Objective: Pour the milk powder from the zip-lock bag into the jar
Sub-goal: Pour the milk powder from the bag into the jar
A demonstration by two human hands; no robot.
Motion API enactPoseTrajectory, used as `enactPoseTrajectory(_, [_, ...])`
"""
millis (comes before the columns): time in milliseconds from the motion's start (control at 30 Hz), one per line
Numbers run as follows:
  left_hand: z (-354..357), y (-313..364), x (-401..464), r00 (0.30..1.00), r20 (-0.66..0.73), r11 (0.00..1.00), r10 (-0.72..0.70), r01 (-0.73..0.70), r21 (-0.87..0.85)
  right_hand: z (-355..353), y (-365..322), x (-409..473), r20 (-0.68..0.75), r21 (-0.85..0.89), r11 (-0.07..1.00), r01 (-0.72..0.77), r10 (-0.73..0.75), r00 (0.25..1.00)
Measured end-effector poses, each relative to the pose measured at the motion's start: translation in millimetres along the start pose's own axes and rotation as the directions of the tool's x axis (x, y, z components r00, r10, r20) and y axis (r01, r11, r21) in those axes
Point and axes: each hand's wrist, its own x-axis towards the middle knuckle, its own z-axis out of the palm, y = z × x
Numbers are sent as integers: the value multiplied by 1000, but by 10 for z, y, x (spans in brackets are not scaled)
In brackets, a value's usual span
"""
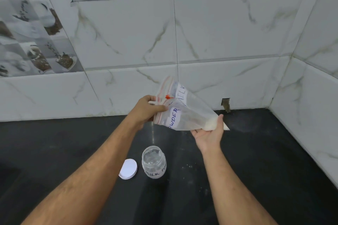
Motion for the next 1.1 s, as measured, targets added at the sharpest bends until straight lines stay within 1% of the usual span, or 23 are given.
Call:
enactPoseTrajectory(167, [-204,-265,-82,996,-88,1000,-3,6,25,121,68,-85,-29,-158,987,16,-21,999])
enactPoseTrajectory(300, [-312,-430,-131,998,-54,1000,10,-8,23,110,76,-122,-31,-260,965,33,-43,999])
enactPoseTrajectory(400, [-345,-594,-141,998,-55,999,17,-16,32,88,61,-162,-20,-327,943,58,-68,997])
enactPoseTrajectory(600, [-430,-986,-158,1000,-20,999,-9,10,34,139,12,-203,22,-426,898,111,-113,993])
enactPoseTrajectory(700, [-466,-1110,-186,1000,-3,1000,4,-4,27,188,33,-206,18,-490,862,133,-142,990])
enactPoseTrajectory(833, [-527,-1251,-208,1000,-3,1000,-9,9,12,253,78,-227,11,-530,838,132,-149,989])
enactPoseTrajectory(1033, [-506,-1452,-258,999,-5,999,-36,36,-30,340,119,-285,78,-615,765,190,-181,980])
enactPoseTrajectory(1100, [-485,-1525,-279,999,-7,997,-45,44,-67,361,141,-306,103,-631,747,211,-189,977])
